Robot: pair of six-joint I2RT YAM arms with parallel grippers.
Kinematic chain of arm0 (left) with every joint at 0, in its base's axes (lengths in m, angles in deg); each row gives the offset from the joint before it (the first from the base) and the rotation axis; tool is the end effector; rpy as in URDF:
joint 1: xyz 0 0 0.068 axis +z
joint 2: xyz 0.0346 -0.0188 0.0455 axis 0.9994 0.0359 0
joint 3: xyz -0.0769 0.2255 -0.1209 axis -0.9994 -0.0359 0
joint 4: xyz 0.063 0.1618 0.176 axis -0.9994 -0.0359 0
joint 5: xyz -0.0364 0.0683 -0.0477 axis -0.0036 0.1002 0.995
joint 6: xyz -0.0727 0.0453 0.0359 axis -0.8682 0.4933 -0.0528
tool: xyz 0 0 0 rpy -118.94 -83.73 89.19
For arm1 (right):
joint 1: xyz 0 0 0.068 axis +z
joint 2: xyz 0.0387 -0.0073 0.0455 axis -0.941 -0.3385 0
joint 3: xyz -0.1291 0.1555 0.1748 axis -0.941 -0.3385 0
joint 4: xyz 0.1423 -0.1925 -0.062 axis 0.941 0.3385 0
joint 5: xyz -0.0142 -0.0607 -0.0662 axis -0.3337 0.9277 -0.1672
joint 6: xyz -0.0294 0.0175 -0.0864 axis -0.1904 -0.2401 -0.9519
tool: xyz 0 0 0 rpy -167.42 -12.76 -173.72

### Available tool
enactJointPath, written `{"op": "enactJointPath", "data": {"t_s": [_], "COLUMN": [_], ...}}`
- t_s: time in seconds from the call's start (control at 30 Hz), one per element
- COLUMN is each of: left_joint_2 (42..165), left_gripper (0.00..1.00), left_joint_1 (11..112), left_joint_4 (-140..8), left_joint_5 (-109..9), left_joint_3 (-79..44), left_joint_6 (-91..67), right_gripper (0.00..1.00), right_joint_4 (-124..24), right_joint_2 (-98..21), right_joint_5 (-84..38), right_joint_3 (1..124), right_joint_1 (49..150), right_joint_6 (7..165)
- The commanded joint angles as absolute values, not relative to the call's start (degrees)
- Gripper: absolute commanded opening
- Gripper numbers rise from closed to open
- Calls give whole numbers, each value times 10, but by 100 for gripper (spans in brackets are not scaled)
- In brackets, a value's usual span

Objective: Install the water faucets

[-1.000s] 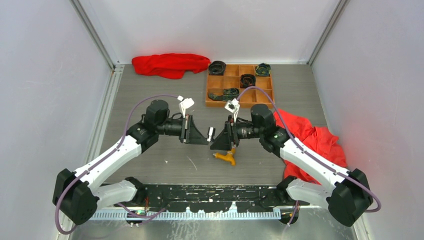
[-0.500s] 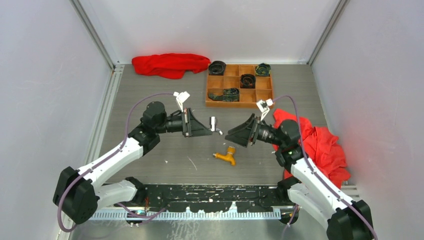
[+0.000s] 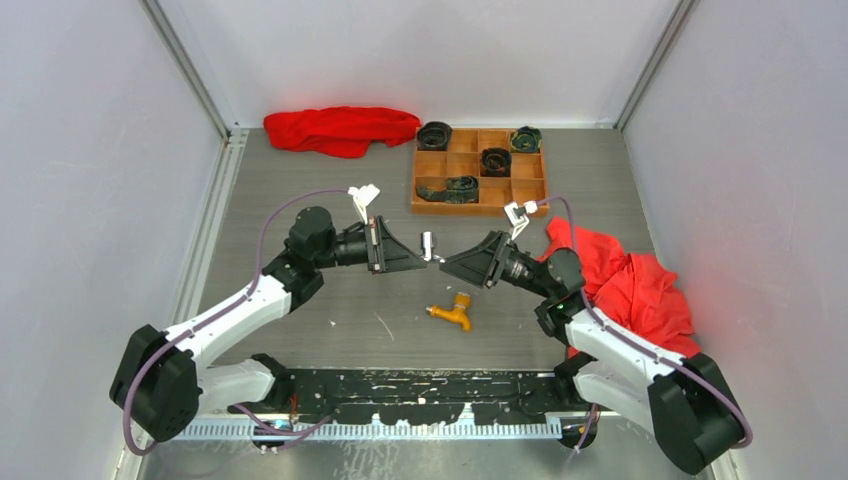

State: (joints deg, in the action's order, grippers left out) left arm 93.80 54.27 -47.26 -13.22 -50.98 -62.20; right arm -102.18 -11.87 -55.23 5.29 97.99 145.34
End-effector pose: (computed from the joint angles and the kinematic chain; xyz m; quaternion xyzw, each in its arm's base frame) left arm 0.1991 -0.2036 0.2827 0.0817 0.7294 -0.6475 0.2049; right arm 0.1729 0.1519 0.2720 -0.0700 0.6282 0.6877 0.3570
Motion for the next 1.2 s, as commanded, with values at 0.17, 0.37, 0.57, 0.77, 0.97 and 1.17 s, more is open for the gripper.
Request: {"op": "enactJointPath", "data": {"t_s": [0.17, 0.37, 0.57, 0.77, 0.97, 1.17], "left_joint_2": [942, 943, 936, 939, 926, 939], "left_gripper": [0, 0, 0, 10, 75, 77], "left_joint_1": [544, 544, 544, 545, 578, 583], "left_joint_4": [-412, -409, -408, -482, -541, -532], "left_joint_5": [-120, -120, -122, -122, -98, -85], "left_joint_3": [-494, -493, -499, -475, -453, -455], "left_joint_6": [-627, -627, -629, -605, -589, -596], "right_gripper": [72, 45, 28, 1, 1, 1], "right_joint_4": [-1146, -1169, -1220, -1131, -1005, -1007], "right_joint_2": [-182, -215, -246, -233, -177, -170], "right_joint_5": [-506, -520, -534, -529, -525, -560], "right_joint_3": [66, 76, 77, 94, 108, 106], "right_joint_1": [1011, 1015, 1016, 1016, 1015, 1016], "right_joint_6": [1475, 1480, 1503, 1471, 1400, 1396]}}
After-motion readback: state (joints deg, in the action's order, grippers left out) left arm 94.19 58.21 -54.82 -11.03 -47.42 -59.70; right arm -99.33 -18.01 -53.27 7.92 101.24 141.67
